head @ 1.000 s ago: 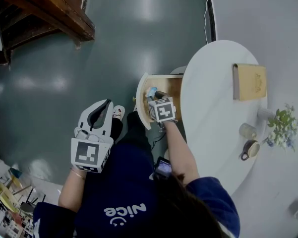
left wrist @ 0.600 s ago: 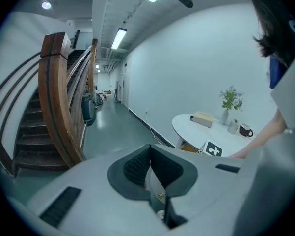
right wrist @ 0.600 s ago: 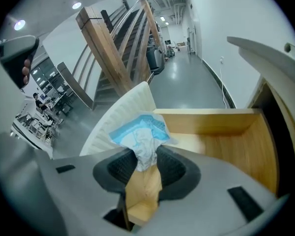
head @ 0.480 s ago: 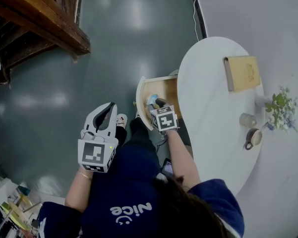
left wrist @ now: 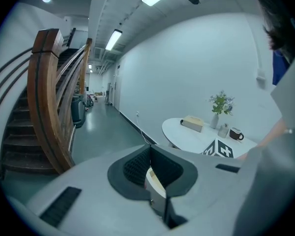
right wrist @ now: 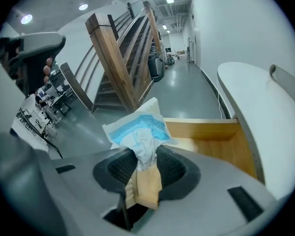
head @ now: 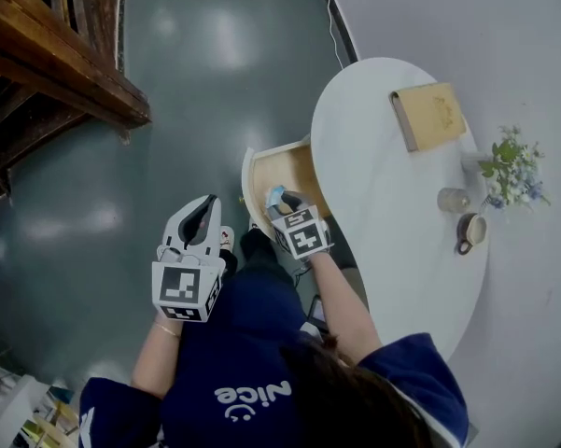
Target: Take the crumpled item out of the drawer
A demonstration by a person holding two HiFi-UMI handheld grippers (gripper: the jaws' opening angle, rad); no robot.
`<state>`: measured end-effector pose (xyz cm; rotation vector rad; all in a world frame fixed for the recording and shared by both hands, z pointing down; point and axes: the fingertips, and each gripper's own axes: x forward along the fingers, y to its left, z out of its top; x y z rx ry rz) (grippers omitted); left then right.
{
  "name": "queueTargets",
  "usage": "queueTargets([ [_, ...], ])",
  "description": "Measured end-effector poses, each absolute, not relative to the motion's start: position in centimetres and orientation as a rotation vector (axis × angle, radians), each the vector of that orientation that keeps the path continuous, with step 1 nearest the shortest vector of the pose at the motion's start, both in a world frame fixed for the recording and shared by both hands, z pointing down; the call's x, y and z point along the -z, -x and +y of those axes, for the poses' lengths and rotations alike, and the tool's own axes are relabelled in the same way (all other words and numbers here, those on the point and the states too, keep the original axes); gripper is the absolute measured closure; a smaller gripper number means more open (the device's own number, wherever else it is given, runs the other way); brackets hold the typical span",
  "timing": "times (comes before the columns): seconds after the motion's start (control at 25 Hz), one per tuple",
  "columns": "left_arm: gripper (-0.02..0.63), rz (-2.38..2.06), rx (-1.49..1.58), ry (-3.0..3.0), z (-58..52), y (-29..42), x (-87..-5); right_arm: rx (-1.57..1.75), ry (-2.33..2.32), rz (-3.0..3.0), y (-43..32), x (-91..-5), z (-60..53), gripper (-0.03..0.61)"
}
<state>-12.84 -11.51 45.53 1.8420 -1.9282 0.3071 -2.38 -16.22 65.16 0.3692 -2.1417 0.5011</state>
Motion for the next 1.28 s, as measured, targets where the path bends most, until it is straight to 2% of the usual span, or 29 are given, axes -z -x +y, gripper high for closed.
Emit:
queueTargets([
  [0.8, 0.609, -1.854, -0.243, -1.978, -12.0, 12.5, -44.9, -0.383, -0.512, -2.227, 1.7, -58.2, -15.6, 0.448],
  [1.28, 0.609, -1.775, -0.233, -2.099, -12.5, 12.1, -44.0, -0.424, -0.681, -2.253, 1.2, -54.8, -14.8, 0.448],
])
